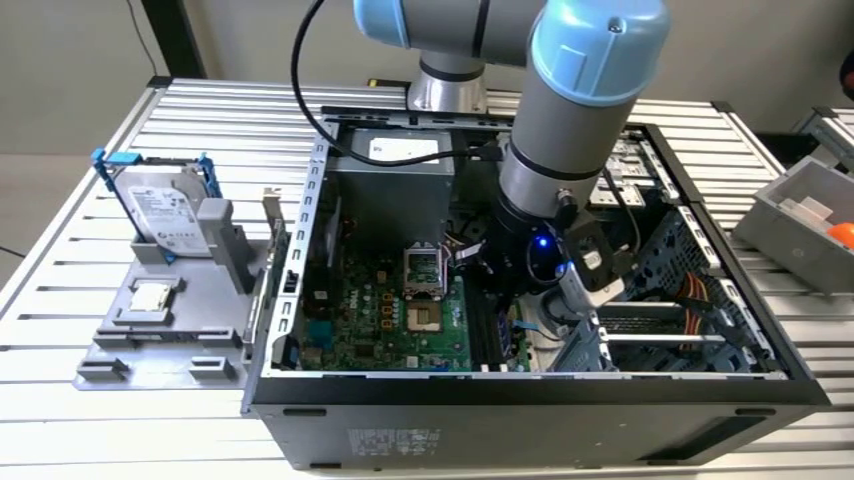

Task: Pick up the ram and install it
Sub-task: 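Insert the ram into the slot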

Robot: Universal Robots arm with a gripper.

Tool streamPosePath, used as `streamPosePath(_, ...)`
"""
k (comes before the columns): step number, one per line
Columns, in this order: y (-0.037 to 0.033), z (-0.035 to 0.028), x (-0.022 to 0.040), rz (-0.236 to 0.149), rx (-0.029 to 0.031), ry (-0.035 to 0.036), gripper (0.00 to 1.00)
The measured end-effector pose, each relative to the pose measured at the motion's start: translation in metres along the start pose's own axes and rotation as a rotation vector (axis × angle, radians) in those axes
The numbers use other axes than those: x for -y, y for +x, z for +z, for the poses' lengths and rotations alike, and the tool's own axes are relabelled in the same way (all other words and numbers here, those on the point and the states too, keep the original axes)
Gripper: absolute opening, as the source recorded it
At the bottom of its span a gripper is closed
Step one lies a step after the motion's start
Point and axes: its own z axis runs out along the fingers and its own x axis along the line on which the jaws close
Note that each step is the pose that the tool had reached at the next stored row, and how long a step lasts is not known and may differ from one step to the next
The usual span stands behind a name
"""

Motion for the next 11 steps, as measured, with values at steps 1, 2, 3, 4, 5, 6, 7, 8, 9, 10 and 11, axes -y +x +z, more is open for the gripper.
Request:
streamPosePath(1,0.0,0.0,0.0,0.0,-0.0001,0.0,0.0)
streamPosePath(2,0.0,0.0,0.0,0.0,-0.0003,0.0,0.0)
streamPosePath(3,0.0,0.0,0.0,0.0,-0.0004,0.0,0.0)
streamPosePath(4,0.0,0.0,0.0,0.0,-0.0006,0.0,0.0)
streamPosePath(5,0.0,0.0,0.0,0.0,-0.0008,0.0,0.0)
streamPosePath(6,0.0,0.0,0.0,0.0,-0.0009,0.0,0.0)
streamPosePath(7,0.0,0.0,0.0,0.0,-0.001,0.0,0.0)
streamPosePath(8,0.0,0.0,0.0,0.0,-0.0012,0.0,0.0)
streamPosePath(9,0.0,0.0,0.0,0.0,-0.0012,0.0,0.0)
streamPosePath(10,0.0002,0.0,0.0,0.0,-0.0012,0.0,0.0)
streamPosePath(11,0.0006,0.0,0.0,0.0,-0.0012,-0.0001,0.0)
